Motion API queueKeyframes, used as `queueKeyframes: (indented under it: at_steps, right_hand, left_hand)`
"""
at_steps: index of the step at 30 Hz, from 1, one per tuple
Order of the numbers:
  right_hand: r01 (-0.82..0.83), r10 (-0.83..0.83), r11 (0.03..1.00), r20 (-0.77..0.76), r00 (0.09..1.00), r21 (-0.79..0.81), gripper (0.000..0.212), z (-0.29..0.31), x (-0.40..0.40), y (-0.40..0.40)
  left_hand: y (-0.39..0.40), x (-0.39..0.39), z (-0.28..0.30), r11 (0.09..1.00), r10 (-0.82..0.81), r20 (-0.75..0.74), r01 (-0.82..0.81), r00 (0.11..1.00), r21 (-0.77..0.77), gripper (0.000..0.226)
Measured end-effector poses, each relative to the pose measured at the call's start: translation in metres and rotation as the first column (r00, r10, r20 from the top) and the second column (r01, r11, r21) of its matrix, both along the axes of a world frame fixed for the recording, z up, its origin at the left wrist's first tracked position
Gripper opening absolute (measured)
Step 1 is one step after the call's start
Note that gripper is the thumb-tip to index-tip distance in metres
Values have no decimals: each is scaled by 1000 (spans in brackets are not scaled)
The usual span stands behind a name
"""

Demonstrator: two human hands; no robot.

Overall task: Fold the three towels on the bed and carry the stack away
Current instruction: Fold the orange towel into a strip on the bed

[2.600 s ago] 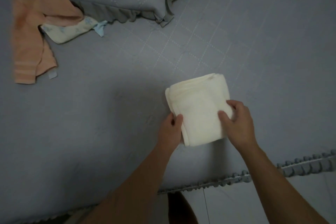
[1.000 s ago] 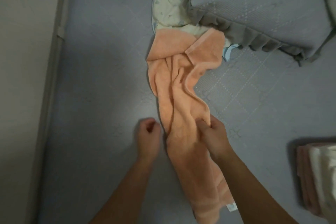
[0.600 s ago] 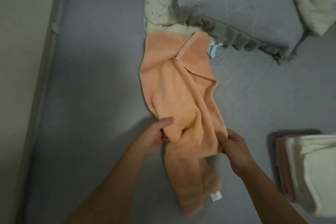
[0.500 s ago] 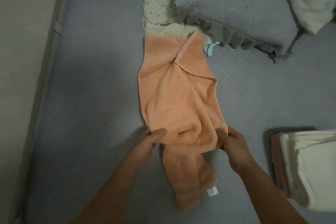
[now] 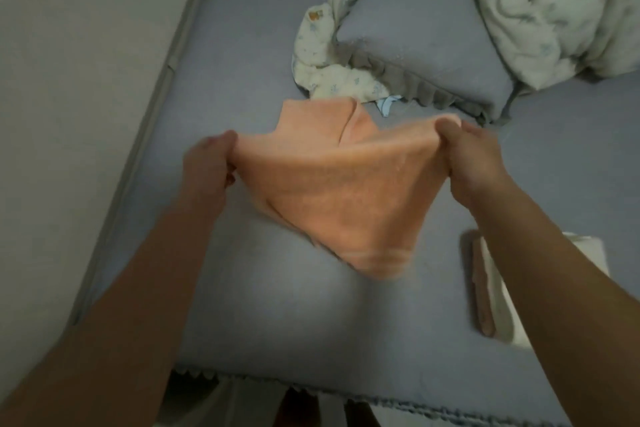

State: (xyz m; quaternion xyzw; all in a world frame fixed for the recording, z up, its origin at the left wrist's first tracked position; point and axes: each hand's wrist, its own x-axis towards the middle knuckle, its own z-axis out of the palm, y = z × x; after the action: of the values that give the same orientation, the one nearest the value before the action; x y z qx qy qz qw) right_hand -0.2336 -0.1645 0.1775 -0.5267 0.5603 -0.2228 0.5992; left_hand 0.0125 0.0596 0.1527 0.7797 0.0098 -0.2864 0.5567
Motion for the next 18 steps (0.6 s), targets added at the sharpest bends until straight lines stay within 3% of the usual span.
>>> queueKeyframes:
  at_steps: [2,5,7,9,12,15,18]
  right_hand:
    - [23,-17,998,104,994,-58,15,38,-9,-10]
    - [-30,71,991,313,947,-134,14,81,-33,-16]
    - [-42,102,987,397,912,-157,15,85,-54,-11]
    - [-40,95,985,338,936,-167,15,65,-79,5]
    - [-165,171,981,46,984,-106,24,4,-122,46]
    - [-357,367,930,-287,885,89,25,-66,-168,94]
    - [-434,572,817,-433,696,381,28,-119,-207,132]
  left_hand:
    - [-6,4,50,983,68,-12,-69,998,-173,18]
    - [6,-2,109,912,67,37,-46,997,-408,16]
    - [24,-13,121,901,42,86,0,995,-434,18]
    - [50,-33,103,955,7,131,32,991,-293,23]
    - [95,-82,39,985,-153,52,148,987,84,17]
    - [149,-139,-39,828,-302,-144,334,942,451,34]
    - [187,-185,-96,604,-381,-408,557,830,570,27]
